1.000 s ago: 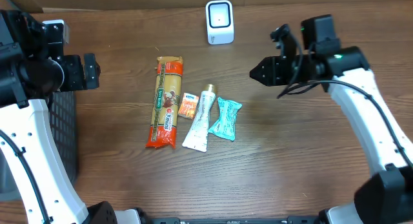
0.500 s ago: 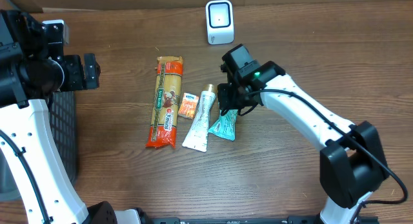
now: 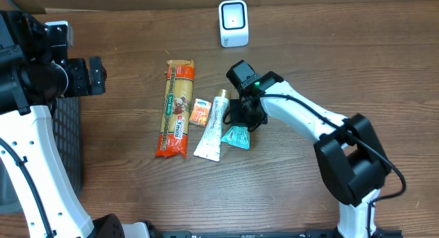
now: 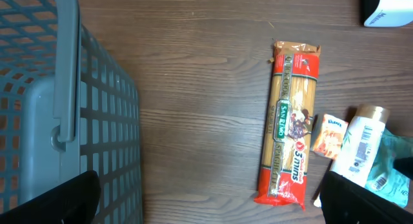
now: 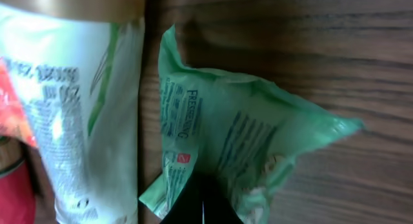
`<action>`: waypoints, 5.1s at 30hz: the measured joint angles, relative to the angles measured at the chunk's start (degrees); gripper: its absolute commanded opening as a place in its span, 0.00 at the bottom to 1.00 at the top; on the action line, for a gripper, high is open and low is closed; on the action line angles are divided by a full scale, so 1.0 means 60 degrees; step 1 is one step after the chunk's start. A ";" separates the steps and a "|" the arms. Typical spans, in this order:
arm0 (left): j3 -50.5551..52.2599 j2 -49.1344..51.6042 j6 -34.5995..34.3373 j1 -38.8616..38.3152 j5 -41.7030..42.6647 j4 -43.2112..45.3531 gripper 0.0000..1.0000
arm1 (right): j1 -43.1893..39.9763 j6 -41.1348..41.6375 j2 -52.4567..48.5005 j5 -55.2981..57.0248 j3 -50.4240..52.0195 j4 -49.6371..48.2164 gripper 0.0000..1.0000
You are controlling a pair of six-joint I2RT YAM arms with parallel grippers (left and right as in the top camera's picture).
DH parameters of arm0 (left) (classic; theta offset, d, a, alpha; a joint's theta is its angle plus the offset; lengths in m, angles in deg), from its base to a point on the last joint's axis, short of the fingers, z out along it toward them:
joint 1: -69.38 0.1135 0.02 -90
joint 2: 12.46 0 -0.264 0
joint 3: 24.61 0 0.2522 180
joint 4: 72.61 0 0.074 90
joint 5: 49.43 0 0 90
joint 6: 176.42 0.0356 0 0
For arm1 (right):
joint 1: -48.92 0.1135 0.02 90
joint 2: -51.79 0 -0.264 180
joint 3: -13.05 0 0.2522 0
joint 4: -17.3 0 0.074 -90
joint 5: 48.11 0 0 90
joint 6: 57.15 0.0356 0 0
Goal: Scan the item barcode
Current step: 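Reach the right gripper down to the mint-green packet, then grasp the mint-green packet with the right gripper and lift it, then carry the green packet rightward and raise it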
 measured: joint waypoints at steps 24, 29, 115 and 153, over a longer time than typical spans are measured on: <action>0.0004 0.0000 0.0000 0.0000 0.0000 -0.0004 1.00 | -0.1967 -0.1792 -0.0841 -0.0386 -0.2371 0.3045 0.72; 0.0004 0.0000 0.0000 0.0000 0.0022 0.0000 1.00 | -0.2521 -0.4772 -0.0820 -0.0393 -0.3956 0.3610 0.72; 0.0004 0.0000 0.0000 0.0000 0.0025 0.0000 1.00 | -0.4189 -0.1479 0.1020 -0.1355 0.1858 -0.1177 0.21; 0.0004 0.0000 0.0000 0.0000 0.0025 0.0000 1.00 | -0.5406 -0.6149 -0.0481 -0.6339 0.2186 -0.1621 0.20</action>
